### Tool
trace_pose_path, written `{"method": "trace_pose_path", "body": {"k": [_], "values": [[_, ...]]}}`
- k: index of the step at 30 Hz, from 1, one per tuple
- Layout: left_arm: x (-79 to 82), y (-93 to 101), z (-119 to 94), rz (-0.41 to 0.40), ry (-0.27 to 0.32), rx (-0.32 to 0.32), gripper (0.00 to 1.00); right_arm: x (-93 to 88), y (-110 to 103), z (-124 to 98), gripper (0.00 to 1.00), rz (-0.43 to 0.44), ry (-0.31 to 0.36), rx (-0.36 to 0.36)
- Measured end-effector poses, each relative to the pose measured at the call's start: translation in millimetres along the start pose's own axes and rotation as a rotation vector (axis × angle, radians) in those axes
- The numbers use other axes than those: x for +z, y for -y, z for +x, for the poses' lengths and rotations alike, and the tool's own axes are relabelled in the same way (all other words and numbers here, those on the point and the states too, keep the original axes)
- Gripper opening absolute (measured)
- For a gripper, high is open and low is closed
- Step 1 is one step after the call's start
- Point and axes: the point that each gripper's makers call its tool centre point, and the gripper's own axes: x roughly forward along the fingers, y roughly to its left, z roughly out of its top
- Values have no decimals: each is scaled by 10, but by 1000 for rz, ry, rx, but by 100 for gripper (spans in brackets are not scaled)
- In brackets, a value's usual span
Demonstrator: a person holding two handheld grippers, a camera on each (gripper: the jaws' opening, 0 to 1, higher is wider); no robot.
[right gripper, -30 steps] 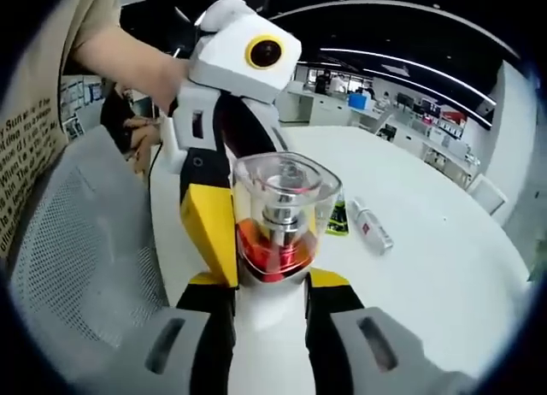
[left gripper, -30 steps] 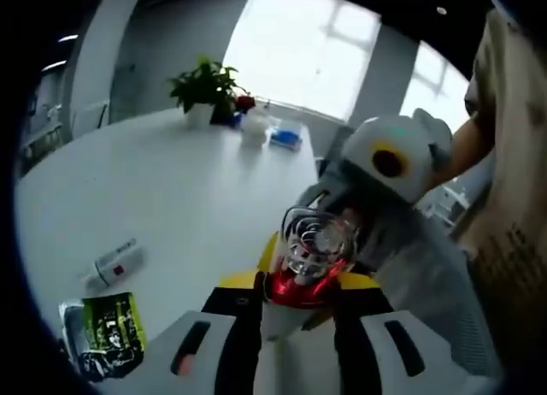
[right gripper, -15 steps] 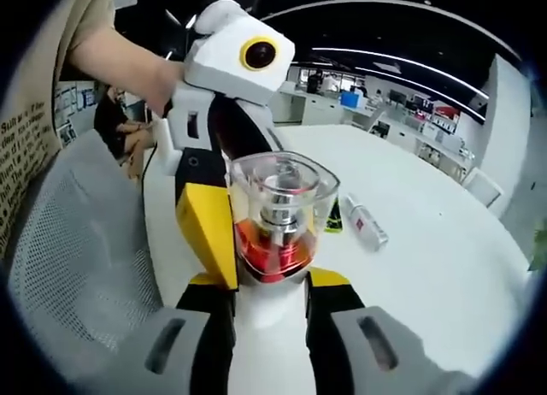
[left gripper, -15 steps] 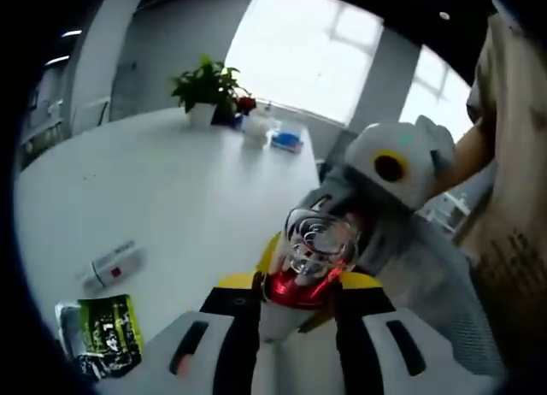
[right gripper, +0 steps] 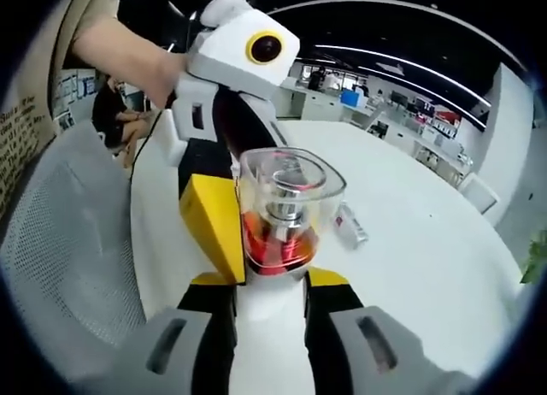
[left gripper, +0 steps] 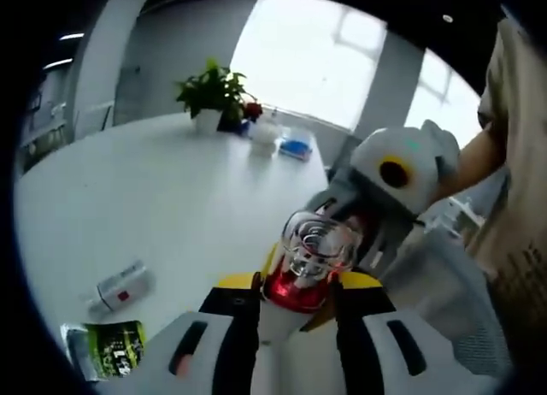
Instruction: Arrange the skincare products in the storage area until every visible bottle or jar stands upright without overlapping.
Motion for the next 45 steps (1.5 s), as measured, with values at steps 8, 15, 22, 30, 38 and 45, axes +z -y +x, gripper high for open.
{"method": "trace_pose_path", "body": {"k": [8,15,22,30,38,45], "values": [[131,-216,105,5,15,24,30,-25,279,43,29,-17,2,2],[252,-431,173,-1,40,67,30,-34,499,105,29,-84,-2,18],[361,-633,209,0,65,132,29,-42,723,166,29,-122,7,48],[437,-815,253,-3,88,197,29,-34,923,239,30,-159,22,110],[508,-976,316,4,88,209,28,-30,1039,281,30,-168,26,116],[527,-1020,335,12,82,210,28,-30,1104,296,30,-175,20,122]]}}
